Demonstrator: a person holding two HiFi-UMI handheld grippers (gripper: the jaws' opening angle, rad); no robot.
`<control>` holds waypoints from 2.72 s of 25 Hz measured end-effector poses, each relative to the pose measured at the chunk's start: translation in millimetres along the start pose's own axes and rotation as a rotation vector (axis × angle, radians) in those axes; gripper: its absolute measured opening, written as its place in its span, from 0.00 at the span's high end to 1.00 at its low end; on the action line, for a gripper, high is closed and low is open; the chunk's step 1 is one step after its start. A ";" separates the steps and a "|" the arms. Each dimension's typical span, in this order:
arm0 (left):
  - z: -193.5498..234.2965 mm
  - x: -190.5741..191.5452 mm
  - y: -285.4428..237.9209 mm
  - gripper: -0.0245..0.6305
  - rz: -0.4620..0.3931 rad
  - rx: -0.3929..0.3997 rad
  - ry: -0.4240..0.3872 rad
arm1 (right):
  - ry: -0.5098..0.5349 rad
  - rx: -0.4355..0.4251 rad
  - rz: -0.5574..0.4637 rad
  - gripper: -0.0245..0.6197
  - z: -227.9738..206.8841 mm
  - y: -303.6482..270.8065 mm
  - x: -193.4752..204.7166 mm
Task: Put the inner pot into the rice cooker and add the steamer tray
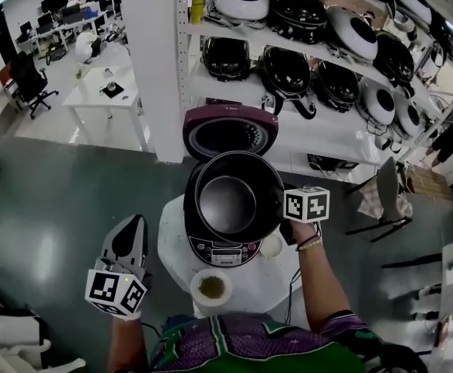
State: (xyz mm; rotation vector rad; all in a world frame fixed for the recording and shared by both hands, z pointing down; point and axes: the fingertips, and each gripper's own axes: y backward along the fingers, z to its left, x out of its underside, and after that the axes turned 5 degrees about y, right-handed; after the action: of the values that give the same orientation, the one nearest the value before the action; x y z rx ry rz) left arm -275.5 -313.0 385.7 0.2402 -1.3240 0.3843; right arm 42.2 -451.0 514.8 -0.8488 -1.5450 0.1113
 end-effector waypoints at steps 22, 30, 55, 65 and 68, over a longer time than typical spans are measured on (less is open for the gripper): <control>40.3 20.7 4.5 0.93 0.036 -0.093 0.038 | 0.013 0.027 0.131 0.93 -9.5 -74.9 41.8; 48.7 25.7 2.8 0.93 0.052 -0.111 0.045 | 0.019 0.053 0.176 0.93 -16.2 -94.0 59.7; 48.1 25.0 0.6 0.93 0.070 -0.083 0.014 | 0.330 0.105 0.199 0.78 -2.4 -108.7 78.4; 42.7 25.5 0.8 0.93 0.063 -0.050 0.019 | 0.223 0.133 0.134 0.69 -15.6 -81.9 64.7; 39.8 22.5 -1.2 0.93 0.054 -0.033 0.022 | 0.215 0.147 0.092 0.69 -16.4 -69.0 58.3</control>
State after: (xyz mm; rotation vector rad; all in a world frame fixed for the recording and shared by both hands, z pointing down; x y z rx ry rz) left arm -306.2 -326.3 416.9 0.1724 -1.3166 0.4093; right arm 31.2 -474.4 602.9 -0.7884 -1.2811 0.1920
